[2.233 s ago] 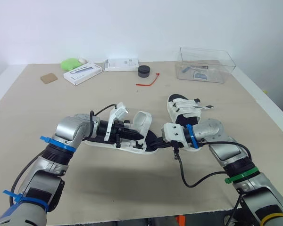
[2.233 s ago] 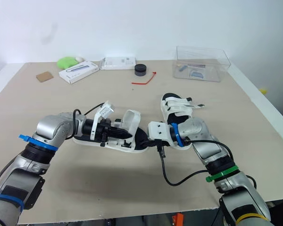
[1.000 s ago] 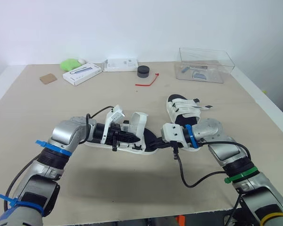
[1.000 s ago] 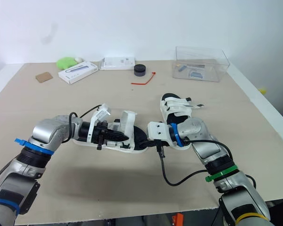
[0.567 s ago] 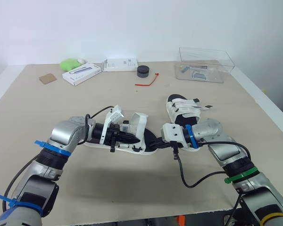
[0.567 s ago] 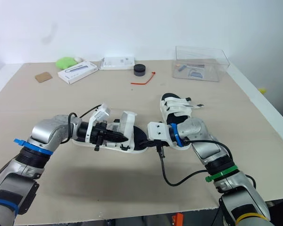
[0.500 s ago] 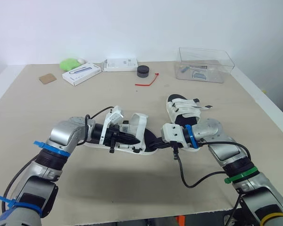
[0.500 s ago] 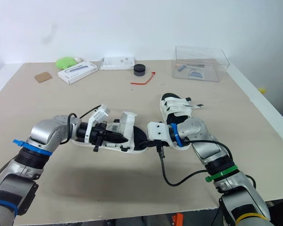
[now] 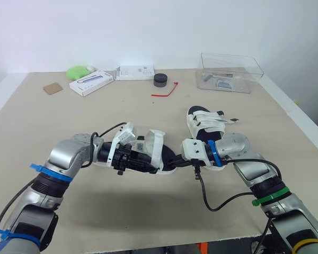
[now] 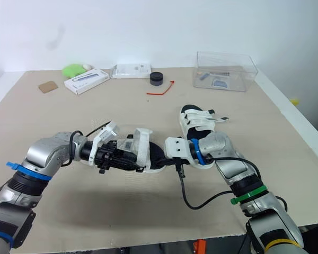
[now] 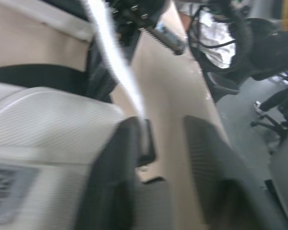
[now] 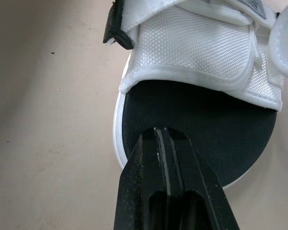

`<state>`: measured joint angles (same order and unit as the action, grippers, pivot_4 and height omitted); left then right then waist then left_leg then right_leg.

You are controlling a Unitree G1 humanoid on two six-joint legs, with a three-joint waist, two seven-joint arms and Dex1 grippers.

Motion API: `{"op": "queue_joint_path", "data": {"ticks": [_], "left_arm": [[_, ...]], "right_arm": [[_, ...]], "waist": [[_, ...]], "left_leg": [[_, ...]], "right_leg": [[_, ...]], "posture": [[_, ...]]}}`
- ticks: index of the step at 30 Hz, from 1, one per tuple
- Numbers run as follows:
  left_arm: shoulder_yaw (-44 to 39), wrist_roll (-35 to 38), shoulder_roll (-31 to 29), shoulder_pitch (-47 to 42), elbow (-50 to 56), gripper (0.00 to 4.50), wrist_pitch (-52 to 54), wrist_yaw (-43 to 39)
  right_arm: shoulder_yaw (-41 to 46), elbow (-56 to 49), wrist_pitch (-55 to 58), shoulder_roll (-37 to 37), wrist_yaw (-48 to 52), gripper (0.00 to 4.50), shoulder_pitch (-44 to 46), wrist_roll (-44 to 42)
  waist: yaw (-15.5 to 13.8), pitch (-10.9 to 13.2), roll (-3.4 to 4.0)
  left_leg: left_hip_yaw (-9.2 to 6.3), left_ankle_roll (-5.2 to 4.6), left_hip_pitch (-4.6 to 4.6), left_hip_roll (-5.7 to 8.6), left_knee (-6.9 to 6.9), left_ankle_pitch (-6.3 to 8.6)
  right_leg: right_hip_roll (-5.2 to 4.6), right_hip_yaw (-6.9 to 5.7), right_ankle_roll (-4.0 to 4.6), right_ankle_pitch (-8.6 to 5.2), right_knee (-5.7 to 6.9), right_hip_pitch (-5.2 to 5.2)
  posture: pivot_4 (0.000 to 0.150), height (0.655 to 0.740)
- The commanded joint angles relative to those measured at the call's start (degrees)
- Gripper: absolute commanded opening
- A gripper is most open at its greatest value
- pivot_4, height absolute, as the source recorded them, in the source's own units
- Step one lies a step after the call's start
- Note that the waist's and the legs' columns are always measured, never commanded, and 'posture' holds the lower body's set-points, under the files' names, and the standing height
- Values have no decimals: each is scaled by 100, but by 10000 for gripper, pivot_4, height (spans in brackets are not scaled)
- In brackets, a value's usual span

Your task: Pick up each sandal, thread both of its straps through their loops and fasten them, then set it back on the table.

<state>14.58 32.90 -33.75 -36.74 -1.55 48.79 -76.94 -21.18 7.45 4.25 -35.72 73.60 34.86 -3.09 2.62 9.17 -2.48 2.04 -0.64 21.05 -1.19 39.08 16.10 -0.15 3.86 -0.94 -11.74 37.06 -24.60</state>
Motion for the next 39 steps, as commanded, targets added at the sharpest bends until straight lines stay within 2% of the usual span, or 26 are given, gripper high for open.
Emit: {"op": "queue_joint_path", "data": {"ticks": [1,7,16,19,23,24,31,39], "left_arm": [[-238,95,79,-263,-154,29995,15,64],[-539,-157,644,-904,-1056,29995,-417,634],[-421,-444,1031,-1147,-1381,29995,-928,651],[-178,-642,975,-994,-1258,22266,-1197,415],[-53,-775,827,-809,-1204,3195,-1415,146],[-57,-790,805,-775,-1172,1278,-1424,122],[146,-907,483,-181,-548,1278,-1625,-189],[239,-817,164,56,22,1278,-1234,-309]], "right_arm": [[-183,303,42,-62,77,0,-53,269],[-178,369,-3,-64,87,0,-23,276],[-166,360,1,-86,81,0,-38,272],[-147,311,21,-113,71,0,-67,273],[-140,302,22,-136,72,0,-76,276],[-139,292,27,-138,71,0,-81,275],[-149,307,39,-132,79,0,-70,267],[-190,318,28,-95,92,0,-61,267]], "waist": [[-2,0,0],[-4,1,-1],[-4,2,-1],[-3,2,0],[-2,2,0],[-3,3,0],[-3,2,0],[-2,2,0]], "left_leg": [[0,0,0,1,0,0],[-1,-3,1,8,12,-4],[-1,-1,6,9,13,-2],[2,-1,6,11,14,-2],[1,-1,5,13,14,-2],[0,-1,6,12,14,-2],[1,-1,6,5,14,-1],[-1,-2,5,1,13,0]], "right_leg": [[-1,0,0,1,0,1],[-1,2,-8,12,1,5],[-2,4,-10,11,-3,4],[-4,7,-12,13,-3,5],[-3,7,-11,12,-3,4],[-3,6,-11,12,-3,4],[-6,7,-14,10,-4,4],[-2,3,-10,7,-3,4]], "posture": [[1500,7400],[1500,7400],[1500,7400],[1500,7400],[1500,7400],[1500,7400],[1500,7400],[1500,7400]]}}
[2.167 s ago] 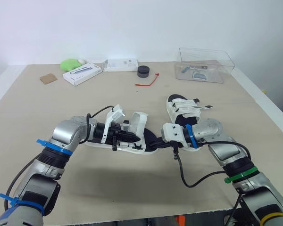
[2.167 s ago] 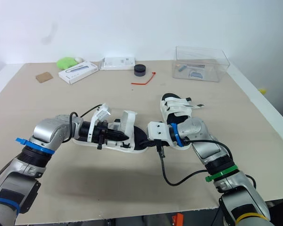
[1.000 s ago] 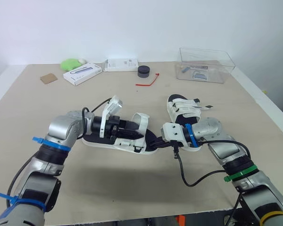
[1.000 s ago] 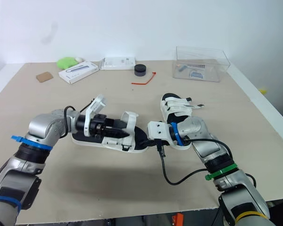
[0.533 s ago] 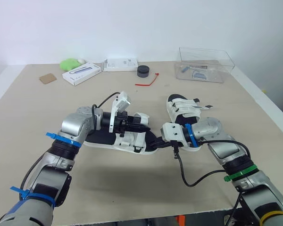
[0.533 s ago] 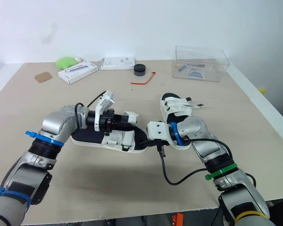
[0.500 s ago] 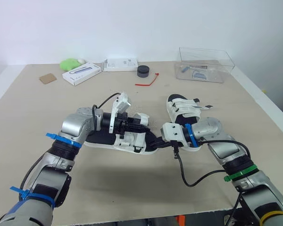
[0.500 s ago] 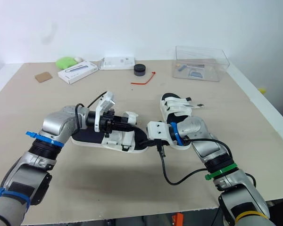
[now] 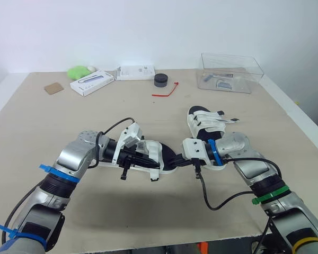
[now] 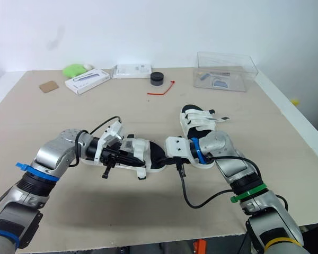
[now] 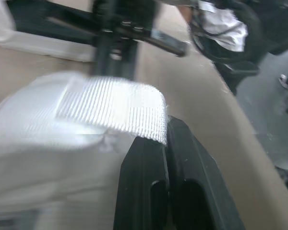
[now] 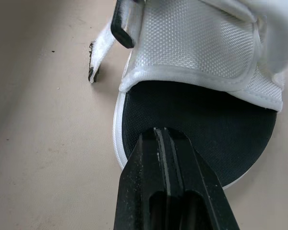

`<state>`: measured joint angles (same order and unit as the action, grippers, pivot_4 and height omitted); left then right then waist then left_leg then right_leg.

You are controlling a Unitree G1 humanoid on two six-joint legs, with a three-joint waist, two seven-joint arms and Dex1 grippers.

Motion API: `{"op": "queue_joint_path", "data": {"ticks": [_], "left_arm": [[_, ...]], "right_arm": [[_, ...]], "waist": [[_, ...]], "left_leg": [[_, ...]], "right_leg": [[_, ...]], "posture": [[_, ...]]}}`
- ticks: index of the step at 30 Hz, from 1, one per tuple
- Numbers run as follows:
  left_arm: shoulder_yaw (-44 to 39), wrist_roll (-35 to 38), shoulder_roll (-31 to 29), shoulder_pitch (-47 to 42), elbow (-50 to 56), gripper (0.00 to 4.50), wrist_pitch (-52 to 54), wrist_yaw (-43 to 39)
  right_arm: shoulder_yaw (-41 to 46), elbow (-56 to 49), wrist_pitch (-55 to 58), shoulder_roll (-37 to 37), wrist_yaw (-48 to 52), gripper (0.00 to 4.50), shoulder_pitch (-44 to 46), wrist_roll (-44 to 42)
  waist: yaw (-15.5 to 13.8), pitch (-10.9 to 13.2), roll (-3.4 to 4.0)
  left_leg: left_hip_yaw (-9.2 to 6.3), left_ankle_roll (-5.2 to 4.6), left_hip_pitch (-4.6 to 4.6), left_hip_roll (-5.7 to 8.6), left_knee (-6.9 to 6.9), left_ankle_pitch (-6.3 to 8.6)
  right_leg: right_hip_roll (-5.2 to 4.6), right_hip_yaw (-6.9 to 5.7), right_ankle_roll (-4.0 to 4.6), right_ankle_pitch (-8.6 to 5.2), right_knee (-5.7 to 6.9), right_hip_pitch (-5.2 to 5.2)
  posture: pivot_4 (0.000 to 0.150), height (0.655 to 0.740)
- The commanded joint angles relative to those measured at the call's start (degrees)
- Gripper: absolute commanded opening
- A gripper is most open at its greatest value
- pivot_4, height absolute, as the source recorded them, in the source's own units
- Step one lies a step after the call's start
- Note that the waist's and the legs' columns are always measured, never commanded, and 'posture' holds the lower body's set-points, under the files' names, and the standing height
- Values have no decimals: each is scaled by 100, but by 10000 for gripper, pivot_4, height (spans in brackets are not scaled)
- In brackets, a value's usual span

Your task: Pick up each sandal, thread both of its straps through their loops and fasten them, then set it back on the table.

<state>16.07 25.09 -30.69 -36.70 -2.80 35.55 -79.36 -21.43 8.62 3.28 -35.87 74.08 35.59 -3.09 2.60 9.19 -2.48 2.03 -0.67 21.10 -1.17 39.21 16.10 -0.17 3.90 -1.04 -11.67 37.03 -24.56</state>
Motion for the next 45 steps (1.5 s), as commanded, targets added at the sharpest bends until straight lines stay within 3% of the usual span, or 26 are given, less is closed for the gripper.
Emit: {"op": "queue_joint_path", "data": {"ticks": [1,4,5,6,10,14,19,21,25,30,34,45], "left_arm": [[20,2,-141,-37,136,3569,128,-39],[-172,-15,-183,-323,160,13038,15,41],[-257,52,-222,-418,200,19407,83,40],[-394,204,-278,-548,244,22496,258,31],[-895,916,-760,-943,490,22496,1165,-175],[-1173,1472,-1405,-673,840,22496,1851,-424],[-1337,1960,-2229,1362,2166,22496,2123,-510],[-1435,2038,-2187,1825,2499,22496,2069,-228],[-1308,1163,-1469,2714,2880,22496,739,846],[-897,106,-760,3164,2632,22496,-770,1565],[-697,-187,-511,3159,2390,22496,-1298,1672],[-530,-364,-138,2604,1784,22496,-1511,1886]], "right_arm": [[-175,210,118,-68,46,0,-128,269],[-200,222,103,-41,48,0,-123,273],[-204,217,101,-39,47,0,-130,274],[-207,212,100,-37,49,0,-136,270],[-220,206,73,-53,50,0,-181,268],[-221,186,7,-110,58,0,-243,299],[-200,70,111,-75,53,0,-351,220],[-197,24,105,-94,60,0,-394,234],[-184,-22,126,-94,76,0,-446,242],[-205,-41,160,-76,80,0,-439,246],[-206,-28,168,-76,92,0,-407,252],[-170,-47,207,-148,106,0,-396,252]], "waist": [[1,0,0],[-1,1,-1],[-1,1,-1],[0,1,-1],[5,5,-2],[13,4,1],[25,2,7],[-20,4,-17],[-74,3,-12],[-102,1,-9],[-103,1,-9],[-105,0,-8]], "left_leg": [[0,0,0,0,0,0],[-2,0,0,0,0,0],[-1,0,1,0,0,0],[-1,0,1,1,1,0],[0,0,3,-2,0,0],[-1,-3,-1,-3,-3,7],[8,-5,-5,-7,-26,13],[3,-3,2,-8,-29,13],[-15,9,-1,-5,-29,6],[-23,9,-22,-4,-32,5],[-24,9,-25,-6,-39,5],[-30,8,-27,-7,-48,5]], "right_leg": [[0,0,0,0,0,0],[1,-1,0,0,0,0],[0,-1,0,0,0,0],[0,-1,0,1,0,0],[3,-1,0,0,0,-4],[3,-2,1,-11,0,-3],[-1,8,7,-25,1,-16],[-5,1,10,-31,3,-25],[-23,-27,43,-40,-2,-9],[-18,-34,52,-42,-2,14],[-14,-35,50,-40,-2,16],[-9,-40,34,-31,-3,17]], "posture": [[1500,7400],[1500,7400],[1500,7400],[1500,7400],[1500,7400],[1500,7400],[1500,7400],[1500,7400],[1500,7400],[1500,7400],[1500,7400],[1500,7400]]}}
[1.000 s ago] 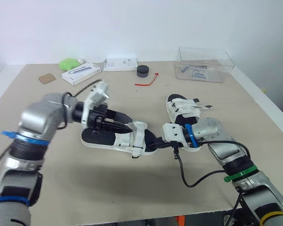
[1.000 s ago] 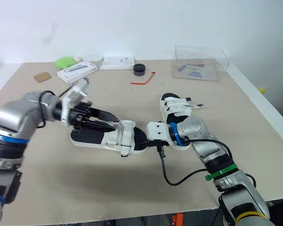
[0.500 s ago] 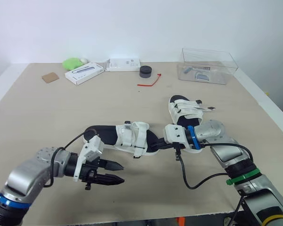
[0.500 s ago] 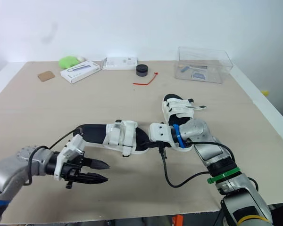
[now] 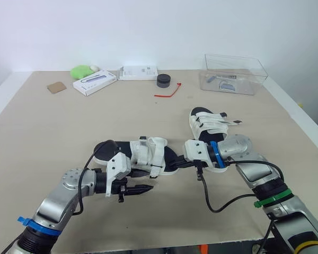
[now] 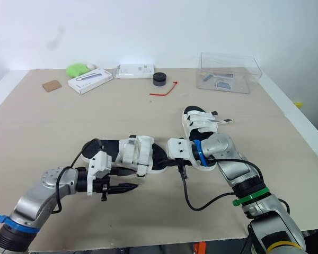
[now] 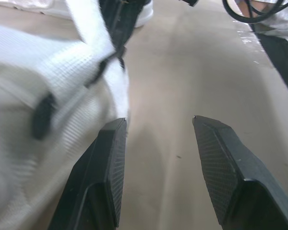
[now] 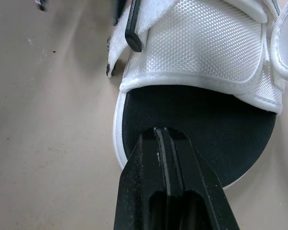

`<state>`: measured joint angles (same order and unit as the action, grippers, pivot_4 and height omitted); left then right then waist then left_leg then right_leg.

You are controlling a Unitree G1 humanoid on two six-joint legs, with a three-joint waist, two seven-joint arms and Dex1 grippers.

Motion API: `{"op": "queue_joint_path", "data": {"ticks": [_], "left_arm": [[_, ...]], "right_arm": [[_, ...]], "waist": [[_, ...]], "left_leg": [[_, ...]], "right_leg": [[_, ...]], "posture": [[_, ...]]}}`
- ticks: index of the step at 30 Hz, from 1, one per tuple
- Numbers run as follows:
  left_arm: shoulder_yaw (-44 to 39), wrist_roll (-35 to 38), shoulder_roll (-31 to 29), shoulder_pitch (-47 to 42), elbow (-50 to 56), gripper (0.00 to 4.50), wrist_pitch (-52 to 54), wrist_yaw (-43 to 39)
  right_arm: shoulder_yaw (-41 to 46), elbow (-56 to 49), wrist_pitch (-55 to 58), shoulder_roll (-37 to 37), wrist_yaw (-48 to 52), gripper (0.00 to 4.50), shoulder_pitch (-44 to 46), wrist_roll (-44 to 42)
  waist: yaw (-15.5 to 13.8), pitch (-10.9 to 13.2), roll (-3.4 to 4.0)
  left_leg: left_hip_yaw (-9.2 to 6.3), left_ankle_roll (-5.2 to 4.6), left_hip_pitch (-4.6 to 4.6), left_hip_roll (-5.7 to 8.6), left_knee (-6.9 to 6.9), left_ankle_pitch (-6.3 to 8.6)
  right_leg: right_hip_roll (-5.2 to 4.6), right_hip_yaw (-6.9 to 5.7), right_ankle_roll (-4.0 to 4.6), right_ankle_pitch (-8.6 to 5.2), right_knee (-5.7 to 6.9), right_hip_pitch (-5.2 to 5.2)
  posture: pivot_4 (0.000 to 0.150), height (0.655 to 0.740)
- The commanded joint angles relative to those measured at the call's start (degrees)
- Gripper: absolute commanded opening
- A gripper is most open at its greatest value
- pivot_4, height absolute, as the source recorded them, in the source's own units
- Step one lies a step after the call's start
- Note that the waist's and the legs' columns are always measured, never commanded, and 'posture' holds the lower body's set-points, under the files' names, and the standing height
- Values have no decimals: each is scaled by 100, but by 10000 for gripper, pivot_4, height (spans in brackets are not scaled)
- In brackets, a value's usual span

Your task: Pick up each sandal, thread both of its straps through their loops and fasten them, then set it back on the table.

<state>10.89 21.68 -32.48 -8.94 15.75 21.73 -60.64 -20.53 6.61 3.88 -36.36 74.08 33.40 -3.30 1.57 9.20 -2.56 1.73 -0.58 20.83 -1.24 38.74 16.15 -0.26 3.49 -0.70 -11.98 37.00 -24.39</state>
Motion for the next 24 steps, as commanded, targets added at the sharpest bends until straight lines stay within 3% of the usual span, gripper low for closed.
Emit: {"op": "queue_joint_path", "data": {"ticks": [1,18,21,23,24], "left_arm": [[-10,-50,68,-240,-132,22496,-147,46],[514,-177,269,-780,-736,22496,-62,-268],[489,-96,302,-861,-811,14228,118,-253],[490,-18,245,-849,-765,4175,170,-401],[493,-14,222,-842,-746,1992,175,-444]], "right_arm": [[-256,150,149,-103,106,0,-181,273],[-212,152,167,-158,101,0,-149,292],[-209,141,184,-155,89,0,-146,295],[-206,137,188,-156,87,0,-148,295],[-206,135,190,-156,86,0,-150,296]], "waist": [[-2,0,0],[-15,0,1],[-20,-1,2],[-20,-1,2],[-20,-1,2]], "left_leg": [[-2,0,0,0,-1,0],[-7,0,1,4,0,-1],[-7,0,1,3,0,0],[-7,0,1,4,-1,0],[-7,0,1,4,-1,0]], "right_leg": [[0,-2,0,0,0,0],[-1,-8,-1,-1,0,4],[-1,-7,-1,-1,-1,5],[-2,-7,-1,-1,-1,4],[-2,-7,-2,-1,-1,4]], "posture": [[1500,7400],[1500,7400],[1500,7400],[1500,7400],[1500,7400]]}}
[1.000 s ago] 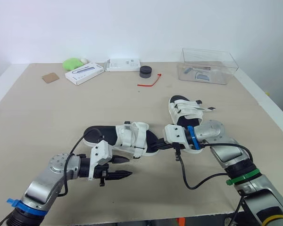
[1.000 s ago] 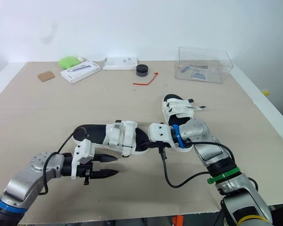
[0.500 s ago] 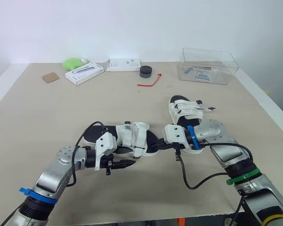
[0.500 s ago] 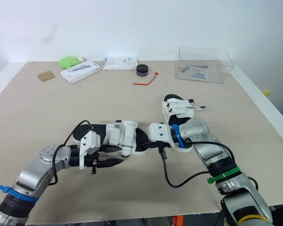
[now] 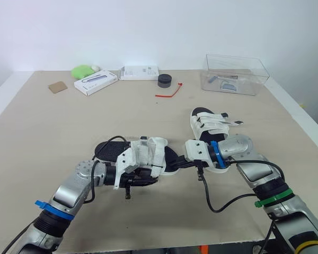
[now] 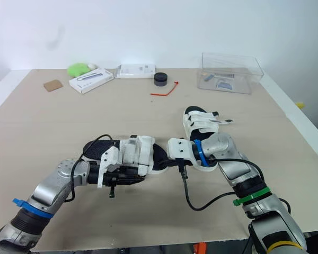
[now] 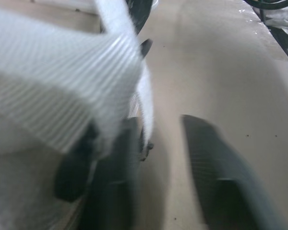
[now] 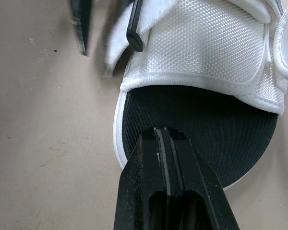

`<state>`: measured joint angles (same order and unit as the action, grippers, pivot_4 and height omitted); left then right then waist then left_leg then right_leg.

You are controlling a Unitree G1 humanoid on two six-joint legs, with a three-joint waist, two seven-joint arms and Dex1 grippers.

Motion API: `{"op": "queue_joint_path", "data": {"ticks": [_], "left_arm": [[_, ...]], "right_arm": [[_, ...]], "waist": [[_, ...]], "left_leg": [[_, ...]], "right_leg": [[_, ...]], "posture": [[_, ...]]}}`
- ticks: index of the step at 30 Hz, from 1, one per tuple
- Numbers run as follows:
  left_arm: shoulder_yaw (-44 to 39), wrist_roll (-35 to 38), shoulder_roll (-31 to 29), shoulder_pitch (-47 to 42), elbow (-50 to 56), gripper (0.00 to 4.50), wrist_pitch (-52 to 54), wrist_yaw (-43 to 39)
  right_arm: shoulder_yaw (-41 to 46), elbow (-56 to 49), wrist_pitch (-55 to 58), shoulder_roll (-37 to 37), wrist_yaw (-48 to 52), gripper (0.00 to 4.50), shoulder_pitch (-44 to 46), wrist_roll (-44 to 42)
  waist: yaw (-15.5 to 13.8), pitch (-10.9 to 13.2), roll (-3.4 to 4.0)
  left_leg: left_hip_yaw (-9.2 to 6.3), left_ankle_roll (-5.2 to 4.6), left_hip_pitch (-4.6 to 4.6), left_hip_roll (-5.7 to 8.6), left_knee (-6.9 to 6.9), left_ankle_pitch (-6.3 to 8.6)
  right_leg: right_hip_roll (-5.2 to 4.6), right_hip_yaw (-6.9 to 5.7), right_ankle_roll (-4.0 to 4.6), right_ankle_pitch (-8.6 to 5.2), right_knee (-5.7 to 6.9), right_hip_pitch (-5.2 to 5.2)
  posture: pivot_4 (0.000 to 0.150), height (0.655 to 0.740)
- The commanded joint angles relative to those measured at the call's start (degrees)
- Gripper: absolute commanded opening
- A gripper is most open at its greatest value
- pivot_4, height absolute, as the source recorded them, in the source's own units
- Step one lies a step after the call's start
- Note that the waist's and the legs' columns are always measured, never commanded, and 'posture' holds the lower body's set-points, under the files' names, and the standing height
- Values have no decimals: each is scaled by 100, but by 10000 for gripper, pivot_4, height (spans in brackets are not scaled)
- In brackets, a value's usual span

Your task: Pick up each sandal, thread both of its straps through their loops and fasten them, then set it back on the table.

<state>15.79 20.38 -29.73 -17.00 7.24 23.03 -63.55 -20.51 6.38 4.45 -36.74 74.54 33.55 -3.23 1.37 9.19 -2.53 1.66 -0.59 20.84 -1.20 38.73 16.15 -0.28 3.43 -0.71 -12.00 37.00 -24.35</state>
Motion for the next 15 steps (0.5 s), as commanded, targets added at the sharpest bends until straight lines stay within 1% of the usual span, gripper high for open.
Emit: {"op": "queue_joint_path", "data": {"ticks": [1,3,5,6,9,12,15], "left_arm": [[-3,185,-125,7,185,1992,98,-269],[-34,335,-249,90,345,1992,219,-460],[-105,648,-475,235,661,1992,510,-698],[-135,827,-678,361,898,1992,680,-867],[-242,1329,-1557,996,1824,1992,1064,-1450],[-243,1476,-1944,1322,2173,1992,1105,-1510],[-284,1509,-1975,1366,2281,1992,1145,-1313]], "right_arm": [[-208,156,132,-122,42,0,-169,288],[-208,156,131,-124,42,0,-171,289],[-204,155,132,-133,51,0,-171,285],[-201,161,126,-138,59,0,-170,282],[-211,232,69,-139,78,0,-151,292],[-236,264,40,-113,72,0,-135,296],[-278,294,16,-65,49,0,-105,293]], "waist": [[0,0,0],[0,0,1],[6,1,0],[4,1,2],[43,4,-5],[40,-3,6],[22,-5,11]], "left_leg": [[-1,0,0,0,0,0],[-1,0,0,0,0,0],[-2,0,0,-1,-1,0],[-1,0,2,-3,-1,0],[-2,0,3,-4,-3,1],[-1,-1,-15,-7,-25,5],[-8,-2,-19,-7,-32,6]], "right_leg": [[0,-1,0,0,0,0],[1,-1,1,0,0,0],[1,-2,2,-2,0,0],[2,-2,2,-3,0,-2],[1,-3,4,-8,0,-5],[-3,-6,10,-26,0,2],[-1,-16,18,-36,0,7]], "posture": [[1500,7400],[1500,7400],[1500,7400],[1500,7400],[1500,7400],[1500,7400],[1500,7400]]}}
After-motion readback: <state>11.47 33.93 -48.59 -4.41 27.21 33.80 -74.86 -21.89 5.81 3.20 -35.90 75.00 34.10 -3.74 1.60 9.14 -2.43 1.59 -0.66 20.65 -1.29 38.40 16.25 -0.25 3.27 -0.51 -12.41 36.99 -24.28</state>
